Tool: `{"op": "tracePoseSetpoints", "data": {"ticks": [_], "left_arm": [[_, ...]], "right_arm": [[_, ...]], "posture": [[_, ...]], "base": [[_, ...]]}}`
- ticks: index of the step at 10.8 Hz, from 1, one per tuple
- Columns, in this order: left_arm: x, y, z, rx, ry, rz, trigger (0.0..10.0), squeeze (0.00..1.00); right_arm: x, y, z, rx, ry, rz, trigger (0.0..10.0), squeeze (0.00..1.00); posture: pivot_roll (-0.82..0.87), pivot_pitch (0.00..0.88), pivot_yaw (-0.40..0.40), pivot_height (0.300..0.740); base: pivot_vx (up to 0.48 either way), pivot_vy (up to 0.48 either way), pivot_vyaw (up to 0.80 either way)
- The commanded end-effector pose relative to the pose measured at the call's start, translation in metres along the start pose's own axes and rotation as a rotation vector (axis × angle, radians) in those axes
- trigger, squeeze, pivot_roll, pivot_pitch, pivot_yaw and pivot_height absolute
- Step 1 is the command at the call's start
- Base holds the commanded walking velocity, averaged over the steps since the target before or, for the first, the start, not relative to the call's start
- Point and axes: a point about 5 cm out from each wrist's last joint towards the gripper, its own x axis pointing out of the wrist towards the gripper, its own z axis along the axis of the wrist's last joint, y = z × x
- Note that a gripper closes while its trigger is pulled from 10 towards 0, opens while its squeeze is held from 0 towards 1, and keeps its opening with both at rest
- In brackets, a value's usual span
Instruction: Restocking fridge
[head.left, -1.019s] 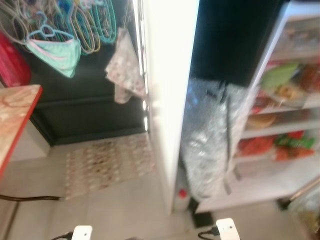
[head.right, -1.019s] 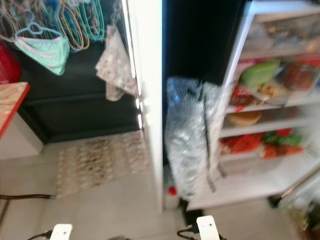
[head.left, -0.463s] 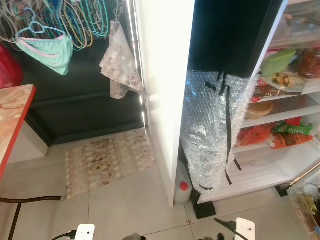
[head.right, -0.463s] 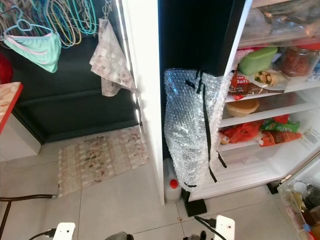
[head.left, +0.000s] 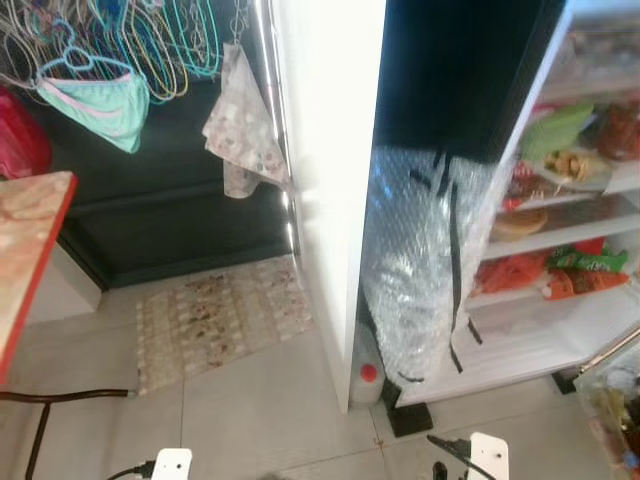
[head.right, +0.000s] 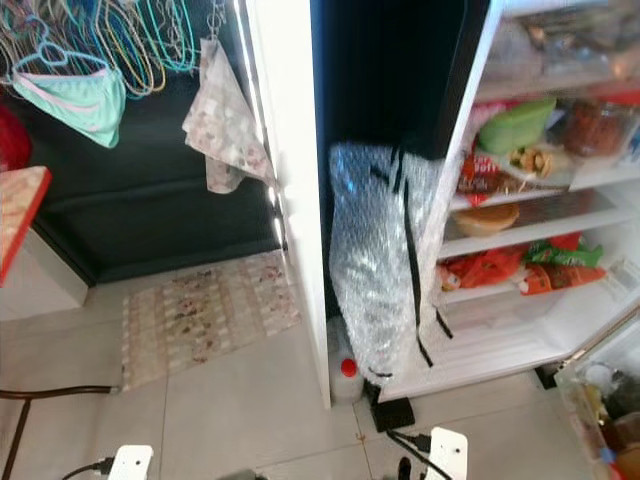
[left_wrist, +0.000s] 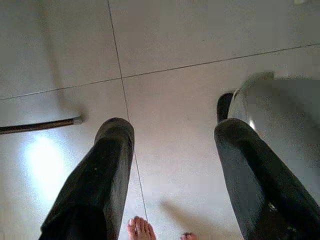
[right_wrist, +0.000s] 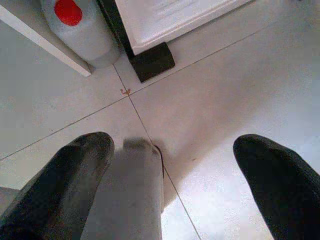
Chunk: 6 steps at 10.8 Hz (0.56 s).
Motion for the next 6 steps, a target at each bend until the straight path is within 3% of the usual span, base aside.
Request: {"op": "tracePoseSetpoints", "data": {"ticks": [1,6], "left_arm": [[-0.0009,0.0016,-0.0045,-0.002,0.016,0.005,10.0,0.0],[-0.0006,-0.0008,-0.0035,-0.013,0.006,0.001,10.0,0.0]], "right_arm": [[0.0,0.0039,0.0,-0.001,-0.005,0.01,10.0,0.0],[0.0004,0.0121,0.0026,0.006,-0.015,0.038,10.0,0.0]], "posture": [[0.03,0.045,0.063,0.74],[0.02,0.019,0.062,0.74]], "base": [[0.0,0.0,0.0],[0.0,0.0,0.0]]}}
